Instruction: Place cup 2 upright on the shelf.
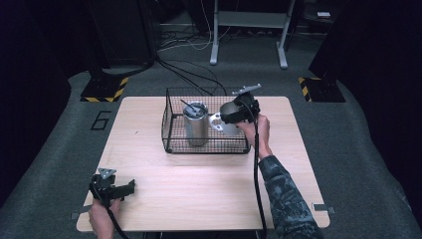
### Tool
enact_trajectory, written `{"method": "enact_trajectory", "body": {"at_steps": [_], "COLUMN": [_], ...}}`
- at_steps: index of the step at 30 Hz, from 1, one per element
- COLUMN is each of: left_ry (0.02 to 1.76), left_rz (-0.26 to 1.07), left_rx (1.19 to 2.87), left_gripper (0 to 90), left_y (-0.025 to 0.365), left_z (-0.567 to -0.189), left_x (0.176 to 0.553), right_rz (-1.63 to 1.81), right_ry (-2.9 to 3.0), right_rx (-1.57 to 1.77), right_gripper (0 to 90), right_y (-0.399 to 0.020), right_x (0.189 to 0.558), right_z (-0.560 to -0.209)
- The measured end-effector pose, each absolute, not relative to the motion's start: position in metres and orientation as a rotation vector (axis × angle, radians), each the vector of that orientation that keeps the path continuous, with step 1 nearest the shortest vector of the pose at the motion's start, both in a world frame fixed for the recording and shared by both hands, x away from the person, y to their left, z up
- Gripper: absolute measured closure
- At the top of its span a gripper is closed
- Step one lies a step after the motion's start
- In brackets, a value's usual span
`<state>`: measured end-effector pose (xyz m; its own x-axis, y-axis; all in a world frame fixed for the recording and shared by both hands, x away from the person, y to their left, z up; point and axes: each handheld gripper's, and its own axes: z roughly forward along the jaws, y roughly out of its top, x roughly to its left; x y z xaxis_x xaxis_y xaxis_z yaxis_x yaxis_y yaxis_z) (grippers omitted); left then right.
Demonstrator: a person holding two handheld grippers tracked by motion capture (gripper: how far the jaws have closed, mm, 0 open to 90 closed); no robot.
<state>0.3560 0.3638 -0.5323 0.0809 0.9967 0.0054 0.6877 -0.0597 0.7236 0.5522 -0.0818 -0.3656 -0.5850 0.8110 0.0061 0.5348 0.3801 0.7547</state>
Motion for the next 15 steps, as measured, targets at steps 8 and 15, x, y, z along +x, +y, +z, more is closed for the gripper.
{"method": "enact_trajectory", "body": {"at_steps": [8, 15], "left_ry": [1.661, 1.661], "left_rz": [0.721, 0.721], "left_rx": [1.808, 1.808], "left_gripper": [0.4, 0.4], "left_y": [0.364, 0.364], "left_z": [-0.532, -0.532], "left_x": [0.356, 0.356], "right_rz": [0.998, 0.967], "right_ry": [2.302, 2.319], "right_rx": [1.186, 1.192], "right_gripper": [5.6, 5.5], "right_y": [-0.079, -0.077], "right_x": [0.559, 0.562], "right_z": [-0.376, -0.382]}}
